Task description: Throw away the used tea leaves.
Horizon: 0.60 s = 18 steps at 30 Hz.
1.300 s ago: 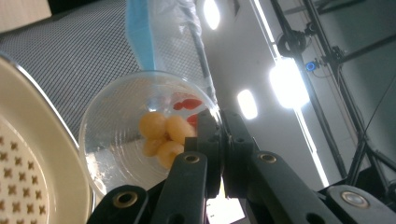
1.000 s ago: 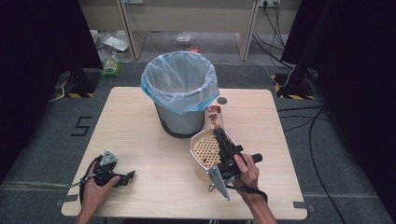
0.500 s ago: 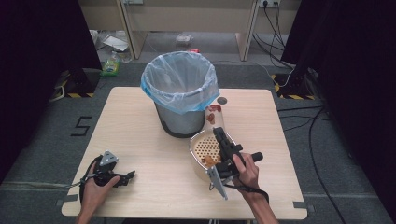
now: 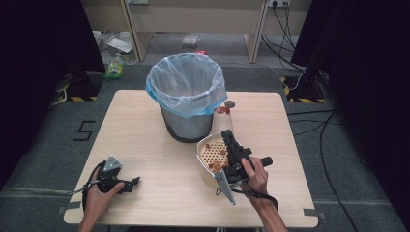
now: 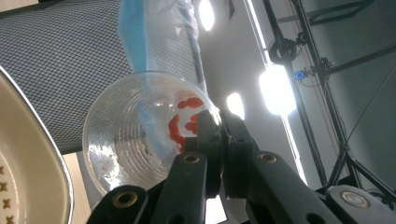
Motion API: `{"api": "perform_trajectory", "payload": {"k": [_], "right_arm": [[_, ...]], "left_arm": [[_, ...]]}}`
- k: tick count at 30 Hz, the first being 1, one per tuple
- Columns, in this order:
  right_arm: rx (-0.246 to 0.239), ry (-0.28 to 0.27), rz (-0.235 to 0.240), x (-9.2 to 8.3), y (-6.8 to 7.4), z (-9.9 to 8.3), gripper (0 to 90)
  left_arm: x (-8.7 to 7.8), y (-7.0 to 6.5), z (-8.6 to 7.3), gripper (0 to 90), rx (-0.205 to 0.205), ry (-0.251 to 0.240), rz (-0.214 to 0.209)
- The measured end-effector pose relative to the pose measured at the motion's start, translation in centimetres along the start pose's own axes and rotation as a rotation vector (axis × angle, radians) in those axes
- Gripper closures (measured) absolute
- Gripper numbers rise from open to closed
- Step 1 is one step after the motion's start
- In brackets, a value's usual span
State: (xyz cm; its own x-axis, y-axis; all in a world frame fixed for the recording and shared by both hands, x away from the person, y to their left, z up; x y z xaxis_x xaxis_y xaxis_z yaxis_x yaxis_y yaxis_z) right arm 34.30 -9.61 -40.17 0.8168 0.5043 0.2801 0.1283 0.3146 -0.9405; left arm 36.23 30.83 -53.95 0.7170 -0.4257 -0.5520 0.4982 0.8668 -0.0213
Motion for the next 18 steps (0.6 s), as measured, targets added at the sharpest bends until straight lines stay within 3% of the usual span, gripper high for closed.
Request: {"api": "perform_trajectory", "payload": {"k": [1,2,3,4,7,10,11,13,14,15,18], "right_arm": [[0.000,0.000,0.000,0.0,0.0,0.0,87.9],[0.105,0.025,0.011,0.2,-0.9,-0.1,87.9],[0.142,0.035,0.012,0.2,-1.2,-0.2,87.9],[0.142,0.035,0.012,0.2,-1.2,-0.2,87.9],[0.291,0.096,0.029,0.7,-2.7,-1.6,87.8],[0.325,0.115,0.027,0.9,-3.1,-2.3,87.8],[0.374,0.138,0.026,1.0,-3.4,-2.9,87.8],[0.398,0.148,0.031,1.1,-3.6,-3.2,87.8],[0.459,0.170,0.027,1.3,-4.1,-3.9,87.8],[0.481,0.178,0.026,1.5,-4.3,-4.3,87.8],[0.514,0.194,0.026,1.9,-4.7,-5.0,87.8]], "left_arm": [[0.0,0.0,0.0,0.0,0.000,0.000,0.000],[0.0,0.0,0.0,0.0,0.000,0.000,0.000],[0.0,0.0,0.0,0.0,0.000,0.000,0.000],[0.0,0.0,0.0,0.0,0.000,0.000,0.000],[0.0,0.0,0.0,0.0,0.007,0.004,-0.001],[0.0,0.0,0.0,0.0,0.002,0.004,-0.001],[0.0,0.0,0.0,0.0,0.001,0.002,-0.001],[0.0,0.0,0.0,0.0,0.002,0.002,-0.001],[0.0,0.0,0.0,0.0,0.003,0.002,-0.001],[0.0,0.0,0.0,0.0,0.003,0.002,-0.001],[0.0,0.0,0.0,0.0,0.001,0.001,-0.001]]}}
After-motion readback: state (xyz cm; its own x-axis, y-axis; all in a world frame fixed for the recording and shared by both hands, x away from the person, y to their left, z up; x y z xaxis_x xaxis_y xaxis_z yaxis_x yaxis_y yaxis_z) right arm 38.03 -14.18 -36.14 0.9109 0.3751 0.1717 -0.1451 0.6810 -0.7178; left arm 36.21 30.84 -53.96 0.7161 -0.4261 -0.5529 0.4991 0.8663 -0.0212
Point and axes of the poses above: each handheld gripper's, and its own axes: x roughly forward along the jaws, z roughly out of its top, y roughly to its left, the point moved 2 cm from there along x, roughly forward along the jaws, and after that the axes turned 10 degrees about -y, right-handed, at the moved point
